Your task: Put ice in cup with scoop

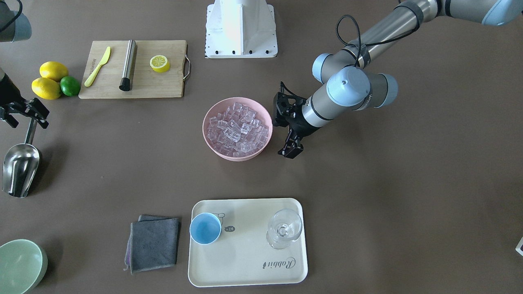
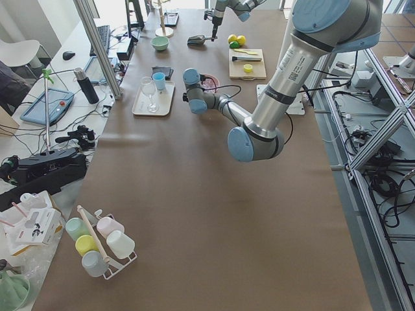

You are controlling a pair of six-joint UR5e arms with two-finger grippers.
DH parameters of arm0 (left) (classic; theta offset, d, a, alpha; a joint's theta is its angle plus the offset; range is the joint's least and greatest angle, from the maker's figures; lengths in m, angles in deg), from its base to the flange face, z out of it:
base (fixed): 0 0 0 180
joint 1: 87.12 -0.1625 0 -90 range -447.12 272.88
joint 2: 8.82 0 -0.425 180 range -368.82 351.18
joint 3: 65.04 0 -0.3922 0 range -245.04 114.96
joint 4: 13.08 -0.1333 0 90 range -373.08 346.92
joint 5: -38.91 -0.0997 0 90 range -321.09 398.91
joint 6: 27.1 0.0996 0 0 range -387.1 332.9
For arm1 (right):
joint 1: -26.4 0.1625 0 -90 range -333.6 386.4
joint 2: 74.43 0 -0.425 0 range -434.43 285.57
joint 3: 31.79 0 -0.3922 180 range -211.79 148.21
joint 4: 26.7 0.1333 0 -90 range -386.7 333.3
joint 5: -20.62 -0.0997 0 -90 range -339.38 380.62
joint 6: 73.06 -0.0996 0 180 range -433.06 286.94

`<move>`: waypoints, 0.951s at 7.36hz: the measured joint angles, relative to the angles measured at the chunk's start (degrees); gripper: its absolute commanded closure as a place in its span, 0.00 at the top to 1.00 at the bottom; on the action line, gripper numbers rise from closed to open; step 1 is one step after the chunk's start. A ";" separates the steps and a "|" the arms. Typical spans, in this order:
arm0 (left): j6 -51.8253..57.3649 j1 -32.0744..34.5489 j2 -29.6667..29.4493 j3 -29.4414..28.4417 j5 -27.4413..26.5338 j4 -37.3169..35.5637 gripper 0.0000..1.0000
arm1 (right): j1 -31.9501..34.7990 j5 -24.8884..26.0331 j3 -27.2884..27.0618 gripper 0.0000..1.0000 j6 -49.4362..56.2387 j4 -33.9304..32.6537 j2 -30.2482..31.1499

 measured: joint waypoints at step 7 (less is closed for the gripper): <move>-6.56 -0.63 0.31 -0.86 -1.16 4.04 0.99 | -1.90 3.14 -0.89 0.30 -2.65 0.41 1.40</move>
